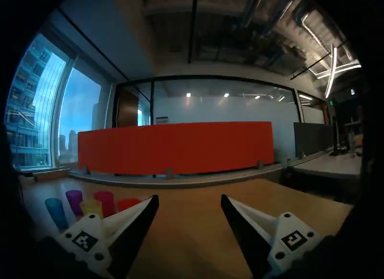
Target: Pour water
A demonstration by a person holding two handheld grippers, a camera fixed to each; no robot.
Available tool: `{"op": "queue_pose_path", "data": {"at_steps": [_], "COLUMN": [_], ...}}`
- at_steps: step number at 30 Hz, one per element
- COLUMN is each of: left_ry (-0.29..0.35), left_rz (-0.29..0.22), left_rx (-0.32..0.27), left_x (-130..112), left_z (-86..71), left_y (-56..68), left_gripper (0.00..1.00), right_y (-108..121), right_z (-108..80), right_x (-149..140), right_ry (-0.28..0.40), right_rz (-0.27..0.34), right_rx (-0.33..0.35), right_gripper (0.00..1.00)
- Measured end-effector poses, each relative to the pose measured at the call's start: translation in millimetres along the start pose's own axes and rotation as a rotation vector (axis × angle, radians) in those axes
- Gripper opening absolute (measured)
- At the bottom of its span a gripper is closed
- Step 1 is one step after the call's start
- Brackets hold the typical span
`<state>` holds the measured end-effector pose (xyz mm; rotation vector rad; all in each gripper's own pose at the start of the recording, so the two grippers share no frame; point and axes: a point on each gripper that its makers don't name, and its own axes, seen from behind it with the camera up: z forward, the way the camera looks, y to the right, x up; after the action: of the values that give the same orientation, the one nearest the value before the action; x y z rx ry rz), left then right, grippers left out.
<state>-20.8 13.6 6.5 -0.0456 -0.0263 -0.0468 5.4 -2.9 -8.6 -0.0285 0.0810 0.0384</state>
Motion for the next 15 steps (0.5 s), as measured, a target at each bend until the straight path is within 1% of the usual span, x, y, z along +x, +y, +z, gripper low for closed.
{"op": "queue_pose_path", "data": {"at_steps": [8,15], "left_ry": [0.000,0.000], "left_rz": [0.000,0.000], "left_rx": [0.000,0.000], "left_x": [0.4,0.4], "left_z": [0.7,0.3], "left_y": [-0.6,-0.4], "left_gripper": [0.87,0.87], "right_y": [1.8,1.9], "right_z": [1.2,5.7], "right_x": [-9.3,-19.9], "right_ry": [-0.020,-0.047], "right_rz": [0.001,-0.021], "right_rx": [-0.004,-0.007], "right_gripper": [1.00,1.00]}}
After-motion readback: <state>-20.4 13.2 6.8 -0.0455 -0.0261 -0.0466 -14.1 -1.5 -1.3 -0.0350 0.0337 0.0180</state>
